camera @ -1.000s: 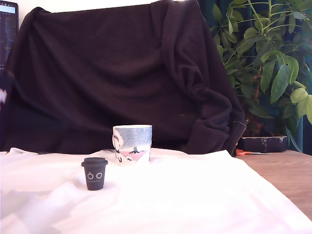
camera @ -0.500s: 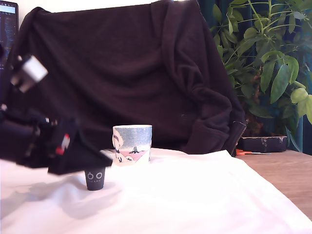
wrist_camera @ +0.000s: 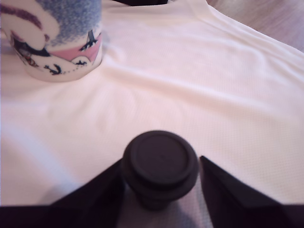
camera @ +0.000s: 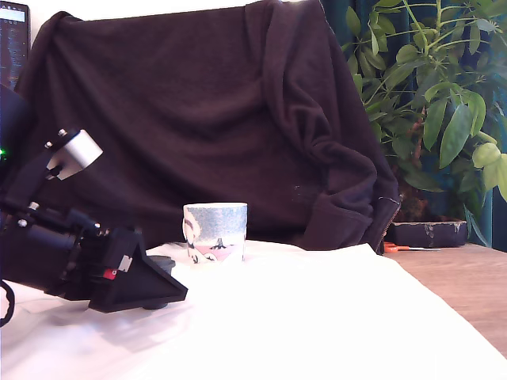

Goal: Pick the grey coffee capsule and place it inside the blue coffee cup

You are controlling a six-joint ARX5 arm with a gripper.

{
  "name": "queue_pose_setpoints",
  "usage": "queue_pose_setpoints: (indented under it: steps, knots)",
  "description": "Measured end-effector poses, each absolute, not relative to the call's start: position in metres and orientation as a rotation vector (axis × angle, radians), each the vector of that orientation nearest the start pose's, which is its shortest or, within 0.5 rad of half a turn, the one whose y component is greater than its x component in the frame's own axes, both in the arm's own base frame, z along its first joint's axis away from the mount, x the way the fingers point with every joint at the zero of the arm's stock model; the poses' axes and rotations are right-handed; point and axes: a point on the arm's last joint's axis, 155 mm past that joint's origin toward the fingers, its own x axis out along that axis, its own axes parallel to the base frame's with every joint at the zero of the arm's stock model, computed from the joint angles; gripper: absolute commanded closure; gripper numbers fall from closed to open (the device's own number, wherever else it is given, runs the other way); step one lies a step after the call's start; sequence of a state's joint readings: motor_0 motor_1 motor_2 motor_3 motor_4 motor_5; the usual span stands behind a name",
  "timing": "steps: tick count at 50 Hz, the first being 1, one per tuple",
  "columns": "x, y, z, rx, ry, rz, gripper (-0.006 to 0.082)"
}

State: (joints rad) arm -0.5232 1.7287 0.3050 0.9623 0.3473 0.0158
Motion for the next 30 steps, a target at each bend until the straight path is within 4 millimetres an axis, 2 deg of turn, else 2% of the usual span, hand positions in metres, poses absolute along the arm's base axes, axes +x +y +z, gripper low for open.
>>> queue_pose_setpoints:
  steps: [10, 30]
  knots:
    - [0.296, -0.243, 0.031, 0.057, 0.432, -0.861, 0.0697]
    - [0.359, -0.283, 0.138, 0.026, 0.098, -0.886, 0.0697]
